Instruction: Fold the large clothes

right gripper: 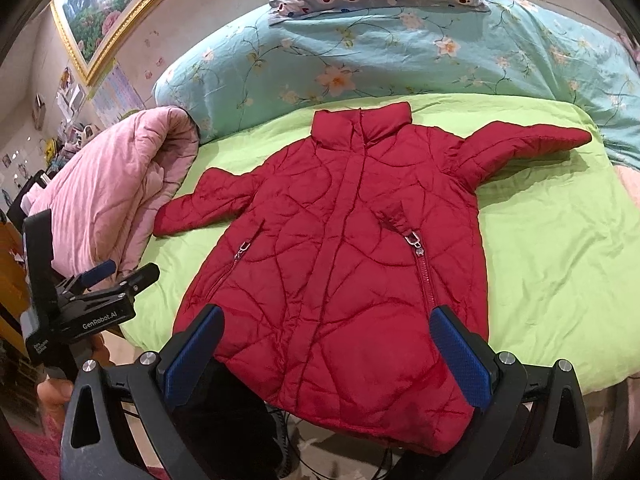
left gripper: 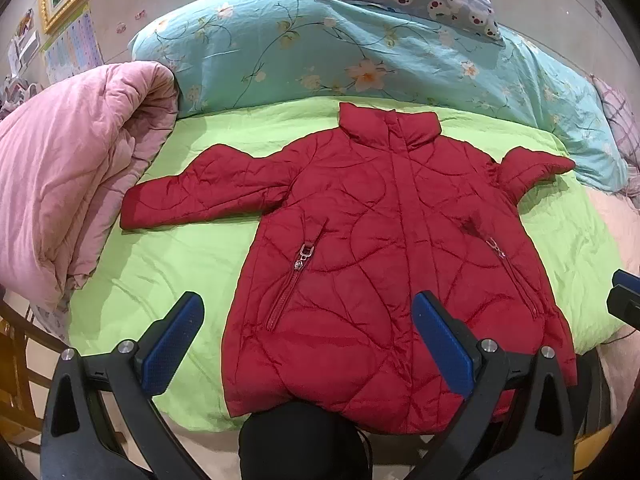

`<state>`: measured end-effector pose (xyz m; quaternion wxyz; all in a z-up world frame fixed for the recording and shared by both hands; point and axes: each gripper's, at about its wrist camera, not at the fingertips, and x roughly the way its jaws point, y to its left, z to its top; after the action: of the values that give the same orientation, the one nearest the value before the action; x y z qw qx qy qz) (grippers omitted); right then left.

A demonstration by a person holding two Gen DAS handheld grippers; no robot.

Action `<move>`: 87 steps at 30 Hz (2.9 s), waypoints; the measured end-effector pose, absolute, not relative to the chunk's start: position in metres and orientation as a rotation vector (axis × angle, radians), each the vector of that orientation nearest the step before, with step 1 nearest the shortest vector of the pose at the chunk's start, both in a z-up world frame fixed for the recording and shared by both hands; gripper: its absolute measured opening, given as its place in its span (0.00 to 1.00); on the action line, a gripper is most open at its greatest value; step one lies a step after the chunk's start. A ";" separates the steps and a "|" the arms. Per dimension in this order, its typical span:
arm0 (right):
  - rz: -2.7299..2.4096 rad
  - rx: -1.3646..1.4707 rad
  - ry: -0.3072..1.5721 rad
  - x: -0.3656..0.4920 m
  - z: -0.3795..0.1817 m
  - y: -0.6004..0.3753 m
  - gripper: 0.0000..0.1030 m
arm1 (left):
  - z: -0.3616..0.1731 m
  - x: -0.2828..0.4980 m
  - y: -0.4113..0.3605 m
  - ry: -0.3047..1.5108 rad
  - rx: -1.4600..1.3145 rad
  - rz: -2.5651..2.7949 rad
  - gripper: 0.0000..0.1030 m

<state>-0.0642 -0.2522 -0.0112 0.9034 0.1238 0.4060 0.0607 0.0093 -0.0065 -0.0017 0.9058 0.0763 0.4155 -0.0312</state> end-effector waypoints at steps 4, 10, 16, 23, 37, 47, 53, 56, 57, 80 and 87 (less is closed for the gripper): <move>0.117 0.266 0.843 -0.058 -0.014 -0.257 1.00 | -0.005 0.016 -0.003 0.869 0.131 -0.083 1.00; 0.098 0.293 0.842 -0.050 -0.020 -0.270 1.00 | -0.009 0.023 -0.003 0.868 0.136 -0.088 1.00; 0.063 0.327 0.837 -0.038 -0.026 -0.291 1.00 | -0.015 0.036 -0.006 0.857 0.160 -0.072 1.00; 0.024 0.340 0.821 -0.025 -0.032 -0.312 1.00 | -0.024 0.054 0.001 0.895 0.021 -0.102 1.00; -0.052 0.422 0.786 0.035 -0.045 -0.394 1.00 | -0.045 0.101 -0.014 0.923 0.076 -0.017 1.00; -0.190 0.546 0.721 0.092 -0.066 -0.502 0.98 | -0.045 0.143 -0.040 0.911 0.061 0.007 1.00; -0.293 0.624 0.666 0.114 -0.087 -0.558 0.98 | -0.053 0.173 -0.056 0.951 0.032 -0.047 1.00; -0.330 0.685 0.635 0.128 -0.097 -0.589 0.93 | -0.056 0.178 -0.065 0.944 0.056 -0.047 1.00; -0.349 0.694 0.630 0.134 -0.099 -0.598 0.92 | -0.057 0.178 -0.067 0.941 0.059 -0.047 1.00; -0.442 0.854 0.674 0.207 -0.147 -0.692 0.23 | -0.076 0.222 -0.087 0.950 0.083 -0.072 1.00; -0.347 0.658 0.622 0.209 -0.108 -0.643 0.10 | -0.101 0.260 -0.090 1.001 0.082 -0.096 1.00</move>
<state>0.2092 -0.6432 -0.1082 0.8848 0.3162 0.2990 -0.1667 0.2599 -0.0898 -0.1011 0.8755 0.0393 0.4794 -0.0459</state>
